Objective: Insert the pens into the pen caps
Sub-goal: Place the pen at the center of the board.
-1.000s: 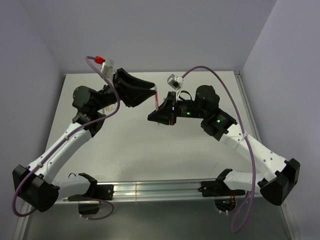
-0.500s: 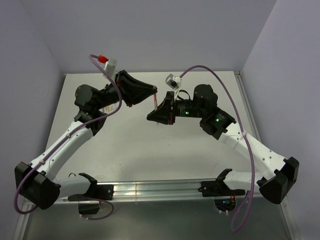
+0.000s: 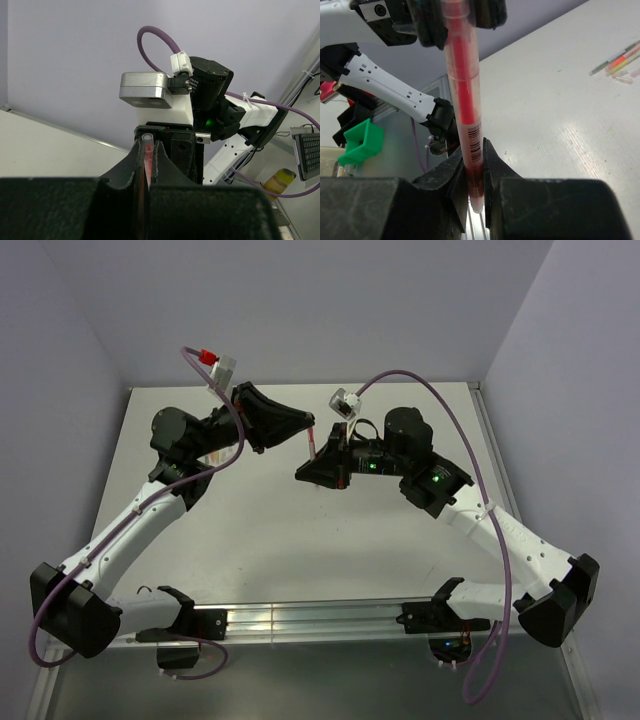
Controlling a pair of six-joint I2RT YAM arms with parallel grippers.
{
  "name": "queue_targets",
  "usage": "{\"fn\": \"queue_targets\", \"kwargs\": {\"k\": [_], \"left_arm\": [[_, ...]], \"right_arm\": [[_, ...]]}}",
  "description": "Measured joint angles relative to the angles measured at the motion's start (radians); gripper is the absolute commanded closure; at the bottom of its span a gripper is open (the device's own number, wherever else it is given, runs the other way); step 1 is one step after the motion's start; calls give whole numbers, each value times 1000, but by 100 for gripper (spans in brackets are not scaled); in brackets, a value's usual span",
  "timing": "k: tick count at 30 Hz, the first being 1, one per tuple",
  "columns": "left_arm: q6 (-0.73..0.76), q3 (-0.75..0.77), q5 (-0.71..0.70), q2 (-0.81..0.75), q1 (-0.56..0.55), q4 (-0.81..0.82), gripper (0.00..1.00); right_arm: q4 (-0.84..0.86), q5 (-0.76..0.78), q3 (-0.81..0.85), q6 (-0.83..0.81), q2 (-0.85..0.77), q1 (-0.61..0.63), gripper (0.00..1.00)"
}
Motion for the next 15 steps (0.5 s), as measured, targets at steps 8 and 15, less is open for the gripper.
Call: {"fn": "queue_targets", "kwargs": {"k": [8, 15], "left_arm": [[42, 0, -10, -2, 0, -62, 84], [52, 0, -17, -2, 0, -76, 100]], "right_arm": [[-65, 16, 19, -11, 16, 1, 100], [-74, 26, 19, -12, 16, 0, 100]]}}
